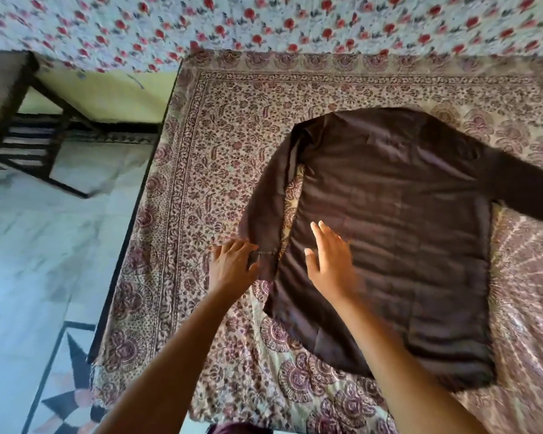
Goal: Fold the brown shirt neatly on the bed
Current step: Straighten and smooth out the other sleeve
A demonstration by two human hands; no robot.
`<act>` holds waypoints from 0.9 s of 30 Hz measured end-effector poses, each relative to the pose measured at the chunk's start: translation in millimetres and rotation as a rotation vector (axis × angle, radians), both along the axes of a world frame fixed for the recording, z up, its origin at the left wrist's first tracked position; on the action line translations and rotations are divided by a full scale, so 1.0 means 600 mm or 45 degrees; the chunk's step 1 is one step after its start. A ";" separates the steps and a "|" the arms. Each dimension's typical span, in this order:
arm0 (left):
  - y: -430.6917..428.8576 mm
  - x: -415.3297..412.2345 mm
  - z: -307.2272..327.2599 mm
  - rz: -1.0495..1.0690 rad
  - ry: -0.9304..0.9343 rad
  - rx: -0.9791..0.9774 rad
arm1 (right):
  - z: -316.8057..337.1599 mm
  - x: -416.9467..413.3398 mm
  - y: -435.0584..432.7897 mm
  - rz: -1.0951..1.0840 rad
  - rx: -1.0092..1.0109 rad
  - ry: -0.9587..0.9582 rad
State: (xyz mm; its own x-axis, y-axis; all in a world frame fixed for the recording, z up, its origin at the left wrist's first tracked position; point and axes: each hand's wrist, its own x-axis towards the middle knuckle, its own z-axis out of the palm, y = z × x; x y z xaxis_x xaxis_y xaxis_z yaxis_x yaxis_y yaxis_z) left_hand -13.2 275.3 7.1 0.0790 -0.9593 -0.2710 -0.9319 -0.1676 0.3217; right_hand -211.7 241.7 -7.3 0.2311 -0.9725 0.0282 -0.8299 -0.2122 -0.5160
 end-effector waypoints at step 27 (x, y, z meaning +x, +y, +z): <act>-0.207 0.171 -0.172 0.489 0.818 -0.174 | -0.208 0.230 -0.103 -0.688 0.407 -0.724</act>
State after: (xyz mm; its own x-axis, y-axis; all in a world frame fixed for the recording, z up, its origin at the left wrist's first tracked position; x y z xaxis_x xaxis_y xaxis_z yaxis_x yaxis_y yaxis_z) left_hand 89.6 151.2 -96.2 0.2809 -0.9246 -0.2574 -0.4383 -0.3621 0.8227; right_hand -73.8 179.8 -132.1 -0.2341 -0.9262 -0.2956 -0.3714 0.3662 -0.8532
